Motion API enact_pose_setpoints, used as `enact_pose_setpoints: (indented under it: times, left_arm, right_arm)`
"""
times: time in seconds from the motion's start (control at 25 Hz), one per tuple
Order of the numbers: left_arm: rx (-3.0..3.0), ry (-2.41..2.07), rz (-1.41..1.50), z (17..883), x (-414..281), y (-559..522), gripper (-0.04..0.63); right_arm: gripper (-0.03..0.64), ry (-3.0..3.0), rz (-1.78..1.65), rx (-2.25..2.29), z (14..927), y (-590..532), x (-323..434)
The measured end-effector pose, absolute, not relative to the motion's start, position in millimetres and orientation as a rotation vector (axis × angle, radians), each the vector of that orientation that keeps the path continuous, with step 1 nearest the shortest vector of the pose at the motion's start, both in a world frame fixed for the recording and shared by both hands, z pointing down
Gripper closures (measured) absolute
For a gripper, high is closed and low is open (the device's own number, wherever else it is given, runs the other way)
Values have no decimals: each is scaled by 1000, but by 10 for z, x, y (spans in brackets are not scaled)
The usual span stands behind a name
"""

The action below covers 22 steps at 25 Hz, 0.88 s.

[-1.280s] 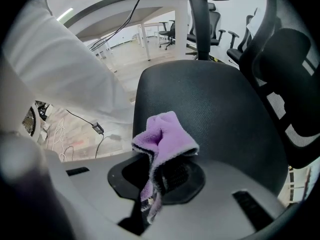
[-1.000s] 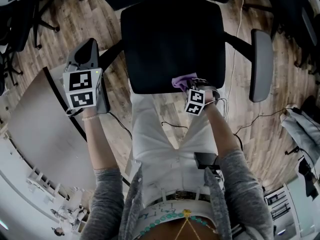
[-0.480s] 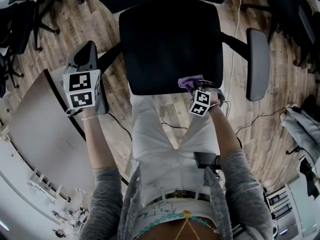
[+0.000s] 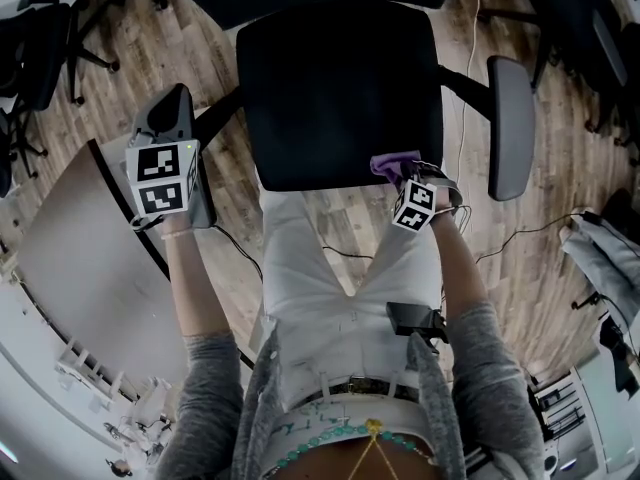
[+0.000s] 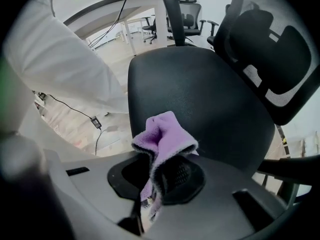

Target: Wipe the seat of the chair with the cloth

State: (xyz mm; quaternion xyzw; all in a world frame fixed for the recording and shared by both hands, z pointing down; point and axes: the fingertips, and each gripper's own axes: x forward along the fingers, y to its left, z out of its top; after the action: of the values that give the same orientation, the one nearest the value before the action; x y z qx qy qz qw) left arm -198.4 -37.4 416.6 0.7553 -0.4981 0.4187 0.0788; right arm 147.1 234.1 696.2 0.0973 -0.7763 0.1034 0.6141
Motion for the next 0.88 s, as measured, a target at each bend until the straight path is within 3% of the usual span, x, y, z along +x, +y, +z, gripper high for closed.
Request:
enact_pose_setpoints:
  times: [0.88]
  left_arm:
    - [2263,-1502,1263,4169,-2009,-374,597]
  right_arm:
    - [569,-1734,371,354,6950,2268,1919]
